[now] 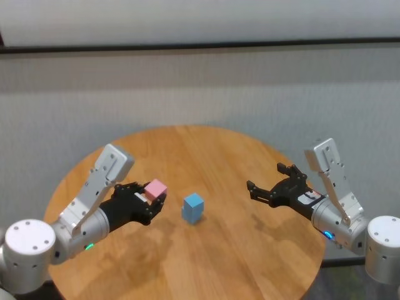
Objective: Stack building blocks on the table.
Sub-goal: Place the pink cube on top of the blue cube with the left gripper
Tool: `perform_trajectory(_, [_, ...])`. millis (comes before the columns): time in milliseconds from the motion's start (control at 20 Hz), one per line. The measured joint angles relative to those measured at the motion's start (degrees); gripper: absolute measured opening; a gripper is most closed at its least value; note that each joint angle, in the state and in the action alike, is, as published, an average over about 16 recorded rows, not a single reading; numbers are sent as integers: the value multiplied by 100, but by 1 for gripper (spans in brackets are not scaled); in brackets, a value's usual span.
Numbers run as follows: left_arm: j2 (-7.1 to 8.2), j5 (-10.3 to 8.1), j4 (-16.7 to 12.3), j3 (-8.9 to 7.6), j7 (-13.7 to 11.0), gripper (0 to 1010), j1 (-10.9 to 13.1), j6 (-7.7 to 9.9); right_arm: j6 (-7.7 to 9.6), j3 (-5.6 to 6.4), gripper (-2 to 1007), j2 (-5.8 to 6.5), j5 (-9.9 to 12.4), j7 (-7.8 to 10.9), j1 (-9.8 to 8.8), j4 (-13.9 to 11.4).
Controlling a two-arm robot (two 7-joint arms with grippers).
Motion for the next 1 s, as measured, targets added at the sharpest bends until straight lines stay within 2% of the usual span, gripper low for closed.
perform_trajectory(150, [64,-31,-230,117,-144,394,-9,40,0,0,1000,0,0,0,0,0])
perform_trajectory(350, [92,-57,-293,299,-308,394,-115,48,0,0,1000,0,0,0,0,0])
perform_trajectory(600, [48,-76,-73,518,-471,394,-333,-19,0,0,1000,0,0,0,0,0])
perform_trajectory(1000, [-70,-125,497,800,-644,394,-702,-207,0,0,1000,0,0,0,0,0])
